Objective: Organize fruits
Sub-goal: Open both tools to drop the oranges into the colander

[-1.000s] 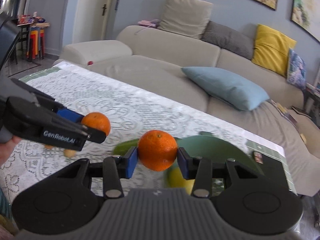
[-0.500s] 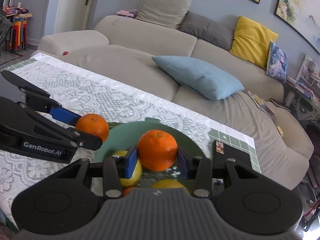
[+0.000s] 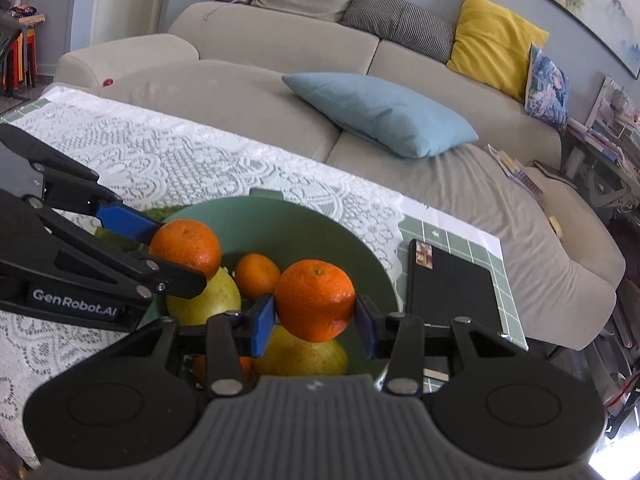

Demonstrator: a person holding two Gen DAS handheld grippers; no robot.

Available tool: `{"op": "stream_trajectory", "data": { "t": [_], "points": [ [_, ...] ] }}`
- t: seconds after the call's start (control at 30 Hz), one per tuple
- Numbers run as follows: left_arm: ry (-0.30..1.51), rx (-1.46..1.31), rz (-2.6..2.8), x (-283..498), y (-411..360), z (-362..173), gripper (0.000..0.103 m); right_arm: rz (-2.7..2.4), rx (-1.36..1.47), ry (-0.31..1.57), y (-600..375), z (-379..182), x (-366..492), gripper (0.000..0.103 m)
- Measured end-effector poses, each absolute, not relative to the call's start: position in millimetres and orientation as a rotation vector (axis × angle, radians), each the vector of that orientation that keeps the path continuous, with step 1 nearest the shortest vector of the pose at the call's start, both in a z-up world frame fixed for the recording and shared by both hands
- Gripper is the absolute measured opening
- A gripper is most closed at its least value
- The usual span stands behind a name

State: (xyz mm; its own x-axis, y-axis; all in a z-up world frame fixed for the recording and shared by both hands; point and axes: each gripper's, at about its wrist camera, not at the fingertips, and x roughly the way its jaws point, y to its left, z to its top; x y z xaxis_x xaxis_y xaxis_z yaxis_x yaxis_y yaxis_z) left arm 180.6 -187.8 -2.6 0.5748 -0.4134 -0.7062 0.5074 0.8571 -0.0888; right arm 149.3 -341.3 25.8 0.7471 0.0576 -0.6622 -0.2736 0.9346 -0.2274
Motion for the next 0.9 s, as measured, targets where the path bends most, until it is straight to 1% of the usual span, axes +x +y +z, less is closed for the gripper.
{"op": "stream_trajectory", "data": {
  "t": [0.57, 0.9],
  "points": [
    [0.751, 0.191, -0.599, 197, -204, -8, 0.051, 0.171, -0.341, 0.761, -346, 6, 173, 0.041],
    [0.793, 0.193, -0.639, 219, -208, -9, 0.05, 0.185, -0.327, 0.785, -352, 5, 191, 0.041]
  ]
}}
